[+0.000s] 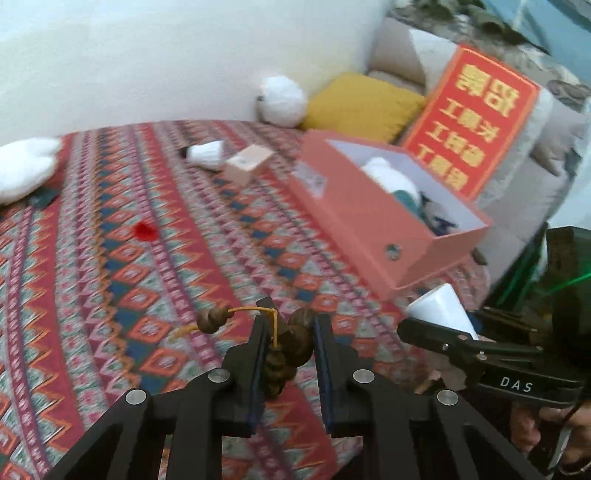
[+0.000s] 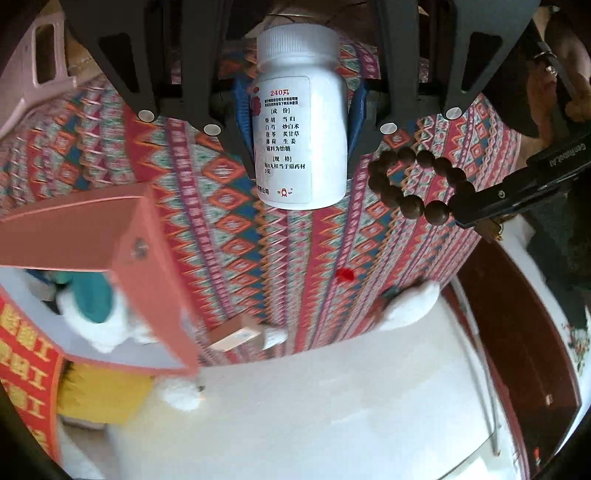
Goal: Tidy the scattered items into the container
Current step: 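Carry bracelet and white bottle into the pink box and release both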
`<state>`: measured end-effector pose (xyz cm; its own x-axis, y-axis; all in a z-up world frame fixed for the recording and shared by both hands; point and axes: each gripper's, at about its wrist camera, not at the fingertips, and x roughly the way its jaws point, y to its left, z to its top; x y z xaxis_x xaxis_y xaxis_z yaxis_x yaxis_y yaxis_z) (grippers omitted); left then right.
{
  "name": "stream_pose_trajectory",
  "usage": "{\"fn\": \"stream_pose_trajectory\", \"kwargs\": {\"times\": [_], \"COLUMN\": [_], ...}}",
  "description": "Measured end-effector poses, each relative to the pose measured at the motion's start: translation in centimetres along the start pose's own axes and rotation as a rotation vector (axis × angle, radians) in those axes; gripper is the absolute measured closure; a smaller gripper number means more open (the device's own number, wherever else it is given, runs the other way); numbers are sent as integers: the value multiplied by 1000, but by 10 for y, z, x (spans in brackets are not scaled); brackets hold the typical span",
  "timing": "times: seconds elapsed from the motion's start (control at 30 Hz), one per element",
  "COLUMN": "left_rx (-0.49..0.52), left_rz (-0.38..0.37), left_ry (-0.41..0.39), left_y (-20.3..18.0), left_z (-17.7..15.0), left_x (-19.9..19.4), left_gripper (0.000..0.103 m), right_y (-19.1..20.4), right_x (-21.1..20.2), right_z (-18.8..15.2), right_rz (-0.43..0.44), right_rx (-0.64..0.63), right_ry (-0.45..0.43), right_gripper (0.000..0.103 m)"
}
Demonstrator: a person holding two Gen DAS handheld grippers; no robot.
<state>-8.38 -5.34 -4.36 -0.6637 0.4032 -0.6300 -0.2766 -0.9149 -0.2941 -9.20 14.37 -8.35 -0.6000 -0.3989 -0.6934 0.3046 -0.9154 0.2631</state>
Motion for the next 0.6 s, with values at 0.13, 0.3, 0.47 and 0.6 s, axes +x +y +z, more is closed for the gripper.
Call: {"fn": "stream_pose_trajectory", "kwargs": {"times": [0.13, 0.3, 0.47, 0.6], "left_rx": [64, 139, 198, 252], "left_rz": [-42, -73, -100, -109], "left_ry": [-6, -31, -52, -73], "left_y": [-36, -80, -118, -148], "left_z": [16, 37, 61, 78], "left_x": [8, 16, 24, 33], "left_gripper": [85, 85, 85, 85], "right_y": [-27, -60, -90, -110], "right_x": [-33, -65, -92, -114], "right_z": [1, 7, 18, 32], "right_rz": [-47, -111, -172, -214], "right_rx": [43, 91, 124, 135], "right_ry": [-58, -122, -176, -217], "right_gripper": [58, 58, 58, 58]}}
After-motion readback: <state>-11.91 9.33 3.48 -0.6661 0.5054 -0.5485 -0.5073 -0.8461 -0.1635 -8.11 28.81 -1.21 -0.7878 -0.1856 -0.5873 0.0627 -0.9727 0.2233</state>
